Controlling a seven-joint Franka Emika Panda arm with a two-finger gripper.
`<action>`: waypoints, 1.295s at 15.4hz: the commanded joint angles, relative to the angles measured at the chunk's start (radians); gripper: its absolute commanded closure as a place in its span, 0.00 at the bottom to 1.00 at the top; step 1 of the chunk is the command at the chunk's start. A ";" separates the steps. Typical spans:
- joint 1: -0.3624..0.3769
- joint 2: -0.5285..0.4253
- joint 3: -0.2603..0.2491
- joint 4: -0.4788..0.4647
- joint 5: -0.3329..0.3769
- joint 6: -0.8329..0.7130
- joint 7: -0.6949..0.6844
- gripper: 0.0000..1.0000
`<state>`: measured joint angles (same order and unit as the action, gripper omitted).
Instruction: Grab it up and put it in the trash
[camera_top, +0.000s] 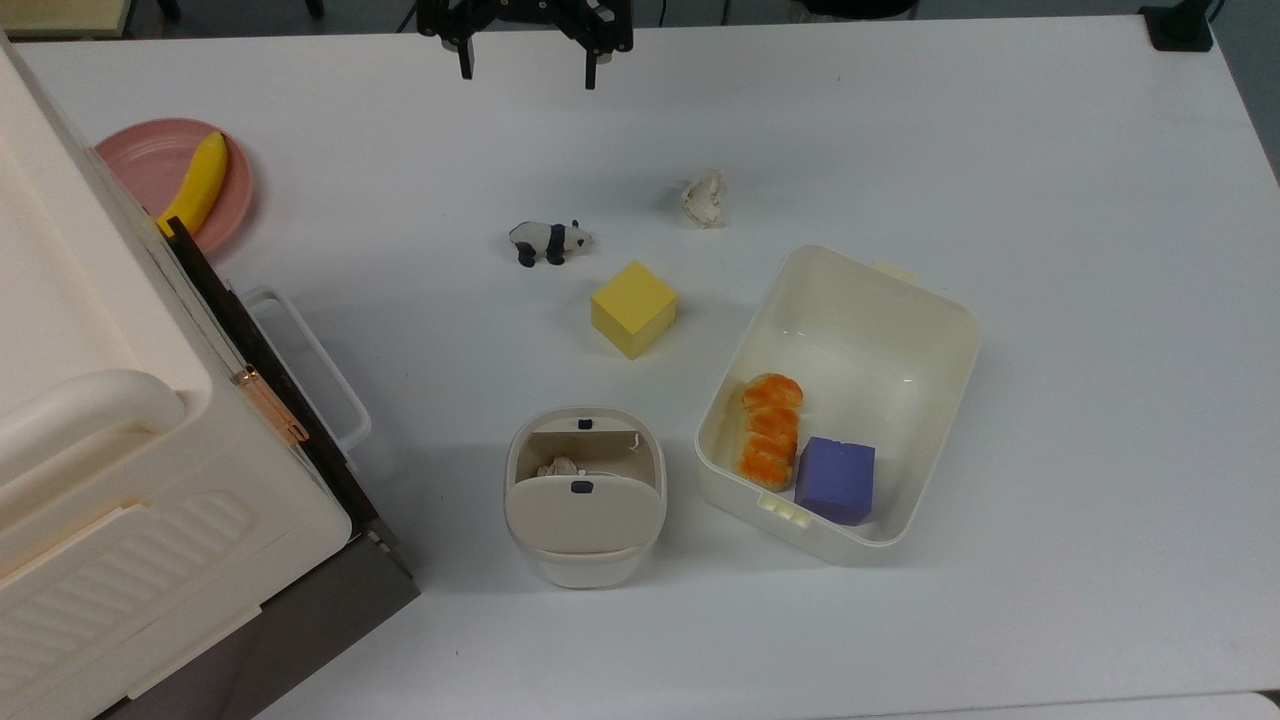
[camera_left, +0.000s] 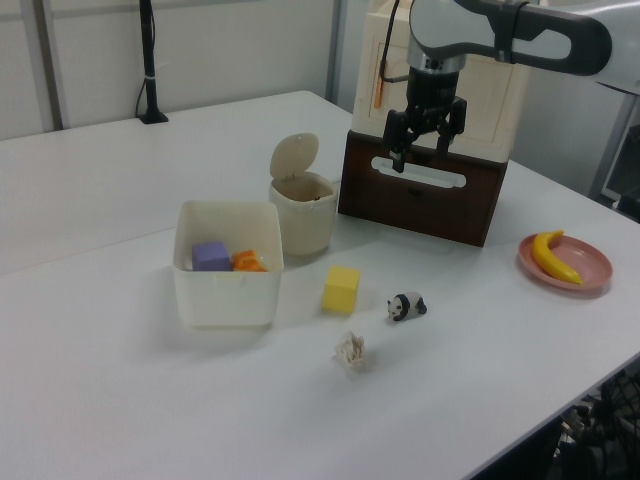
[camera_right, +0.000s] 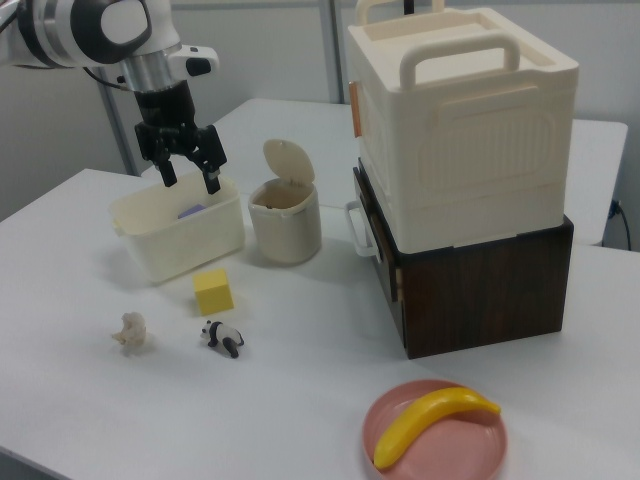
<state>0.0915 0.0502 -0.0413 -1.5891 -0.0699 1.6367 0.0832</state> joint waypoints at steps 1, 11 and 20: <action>0.000 -0.013 -0.005 -0.018 0.021 -0.009 -0.013 0.00; -0.001 -0.012 -0.005 -0.018 0.024 -0.009 -0.033 0.00; -0.001 -0.012 -0.006 -0.022 0.039 -0.011 -0.071 0.00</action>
<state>0.0907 0.0552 -0.0414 -1.5892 -0.0558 1.6367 0.0421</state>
